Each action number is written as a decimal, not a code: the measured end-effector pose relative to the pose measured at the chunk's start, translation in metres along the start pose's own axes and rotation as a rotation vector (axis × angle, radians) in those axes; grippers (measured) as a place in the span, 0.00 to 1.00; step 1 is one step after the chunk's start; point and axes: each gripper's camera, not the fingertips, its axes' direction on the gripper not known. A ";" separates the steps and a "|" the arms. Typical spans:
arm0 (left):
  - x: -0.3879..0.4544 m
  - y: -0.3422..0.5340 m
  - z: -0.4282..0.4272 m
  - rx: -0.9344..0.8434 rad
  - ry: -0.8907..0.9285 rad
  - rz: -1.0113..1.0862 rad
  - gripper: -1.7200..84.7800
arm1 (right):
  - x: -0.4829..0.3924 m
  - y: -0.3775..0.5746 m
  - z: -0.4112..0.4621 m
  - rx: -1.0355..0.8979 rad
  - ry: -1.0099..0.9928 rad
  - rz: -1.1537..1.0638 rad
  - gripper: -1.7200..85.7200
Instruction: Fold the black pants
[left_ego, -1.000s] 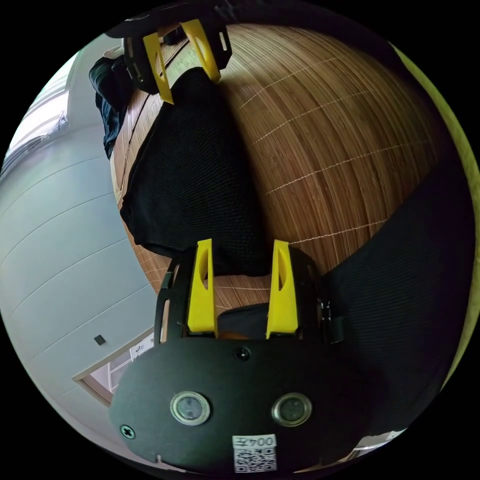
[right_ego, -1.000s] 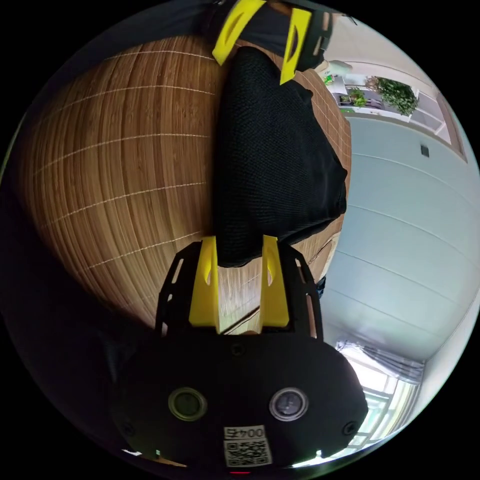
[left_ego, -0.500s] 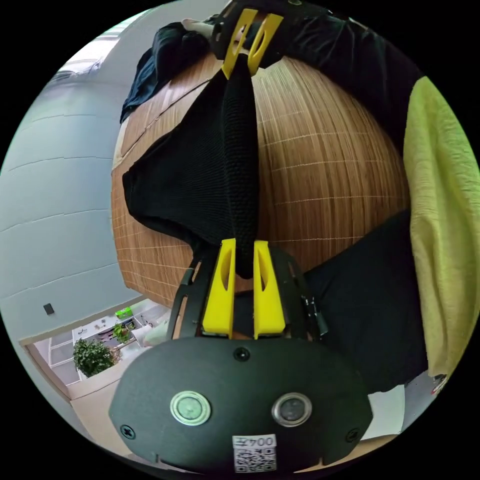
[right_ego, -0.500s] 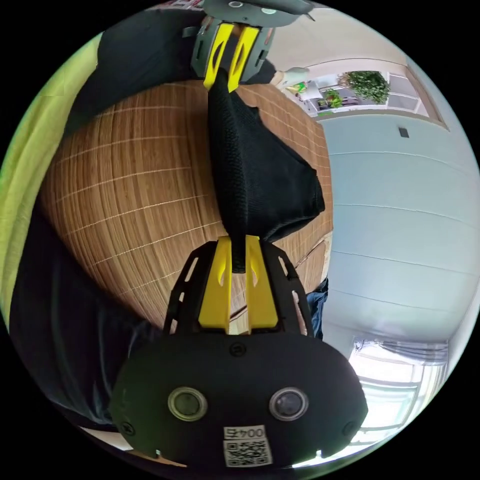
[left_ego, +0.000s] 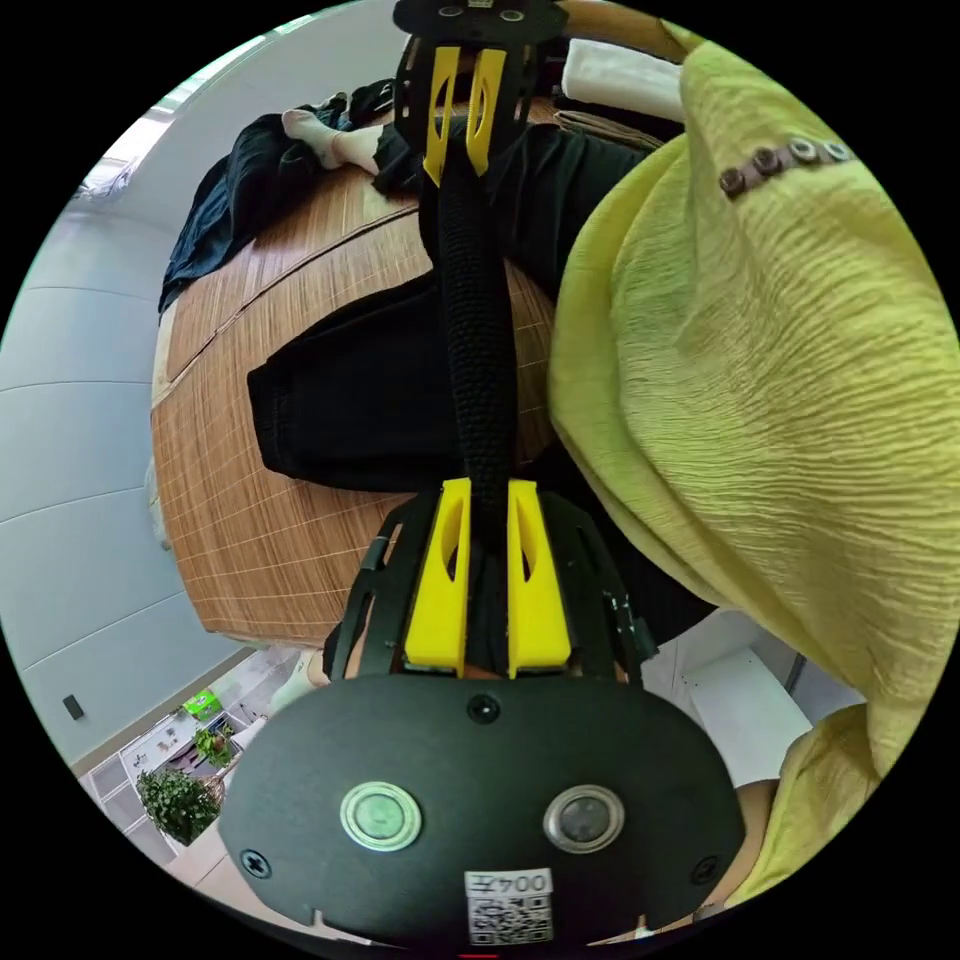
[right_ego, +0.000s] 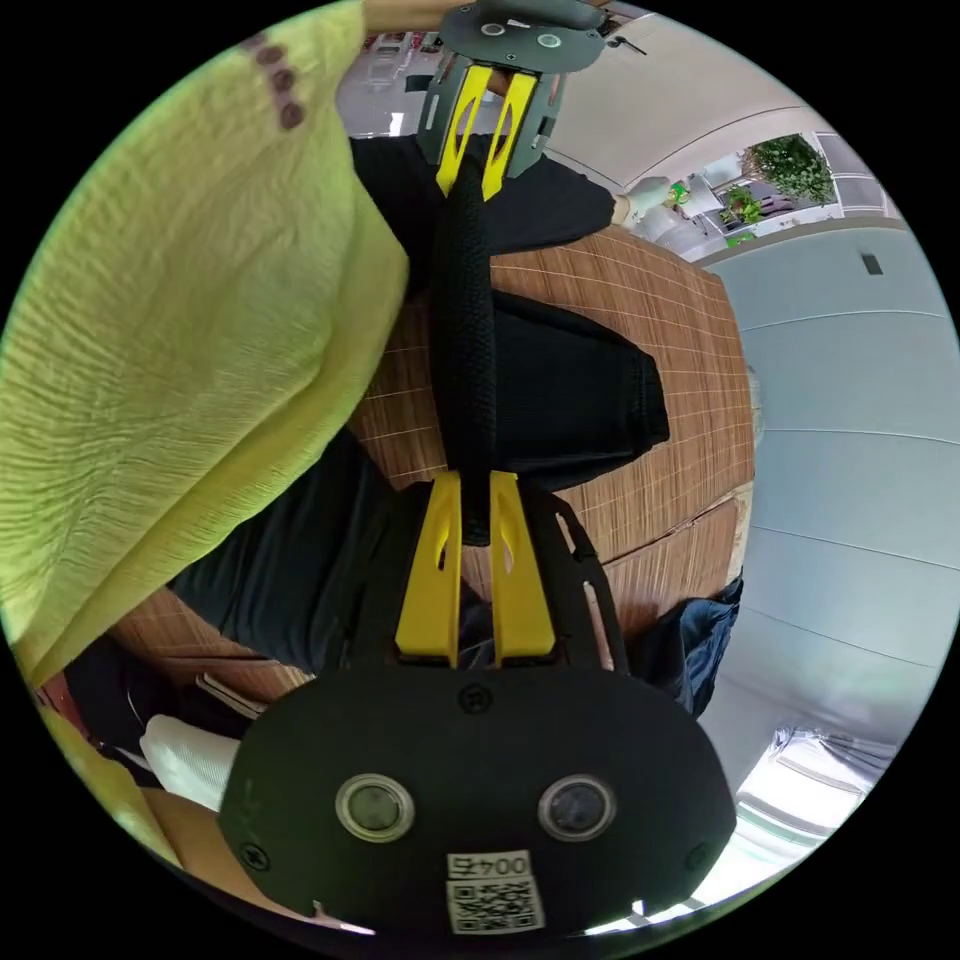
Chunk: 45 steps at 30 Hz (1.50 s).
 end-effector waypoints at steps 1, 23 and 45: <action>-0.009 0.000 -0.003 -0.003 -0.004 -0.007 0.05 | 0.018 0.003 0.004 -0.003 0.002 0.010 0.07; -0.319 -0.001 0.186 -0.141 0.067 -0.488 0.10 | 0.351 0.016 0.377 -0.171 -0.336 0.345 0.09; -0.157 -0.054 0.181 0.212 -0.282 -0.716 0.03 | 0.220 0.282 0.593 0.737 -0.740 1.321 0.15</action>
